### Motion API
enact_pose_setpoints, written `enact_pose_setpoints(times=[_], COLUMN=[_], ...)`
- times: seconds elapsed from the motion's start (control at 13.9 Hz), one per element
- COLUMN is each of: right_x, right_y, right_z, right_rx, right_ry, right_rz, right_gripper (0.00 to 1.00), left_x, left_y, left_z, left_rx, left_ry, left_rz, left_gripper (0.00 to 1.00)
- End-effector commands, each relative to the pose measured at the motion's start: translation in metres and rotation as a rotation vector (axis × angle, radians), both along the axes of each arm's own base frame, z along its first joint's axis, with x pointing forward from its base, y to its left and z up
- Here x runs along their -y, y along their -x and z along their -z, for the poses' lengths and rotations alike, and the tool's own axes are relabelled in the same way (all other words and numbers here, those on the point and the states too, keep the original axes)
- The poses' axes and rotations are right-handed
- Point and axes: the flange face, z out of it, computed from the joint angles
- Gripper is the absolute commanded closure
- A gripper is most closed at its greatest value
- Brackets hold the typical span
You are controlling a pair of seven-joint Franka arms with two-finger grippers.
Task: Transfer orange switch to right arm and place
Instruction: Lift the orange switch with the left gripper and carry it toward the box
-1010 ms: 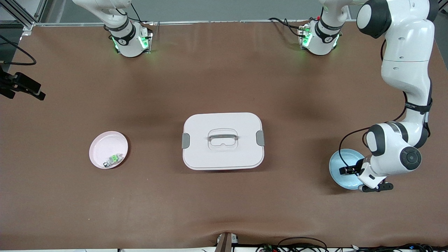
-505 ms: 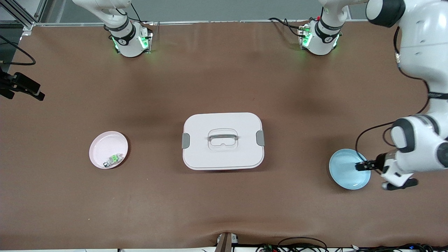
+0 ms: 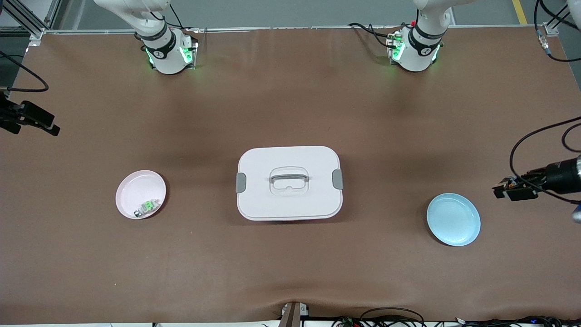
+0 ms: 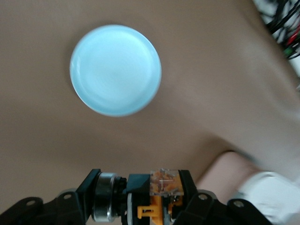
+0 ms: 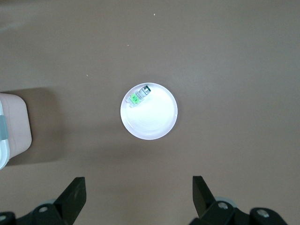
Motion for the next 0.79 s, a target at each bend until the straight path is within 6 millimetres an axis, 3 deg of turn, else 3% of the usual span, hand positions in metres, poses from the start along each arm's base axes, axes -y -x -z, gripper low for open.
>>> enact_pose_setpoints(times=[0.0, 0.14, 0.29, 0.5, 0.72], right_x=[0.009, 0.015, 0.017, 0.015, 0.010], right_y=[-0.007, -0.014, -0.022, -0.027, -0.028], right_z=[0.005, 0.015, 0.028, 0.044, 0.045], right_rx=[-0.004, -0.004, -0.018, -0.056, -0.060], right_ry=[0.007, 0.007, 0.006, 0.003, 0.000], right_rz=[-0.003, 0.006, 0.008, 0.003, -0.005], right_gripper=[0.00, 0.00, 0.00, 0.00, 0.00], left_x=[0.051, 0.083, 0.127, 0.191, 0.239], left_y=[0.012, 0.010, 0.010, 0.014, 0.024], left_z=[-0.056, -0.088, -0.095, -0.114, -0.125], left_rx=[-0.055, -0.106, -0.207, -0.220, -0.272], left_ry=[0.148, 0.246, 0.280, 0.317, 0.336], left_rz=[-0.184, -0.294, -0.381, -0.394, -0.424], left_gripper=[0.71, 0.71, 0.71, 0.71, 0.71])
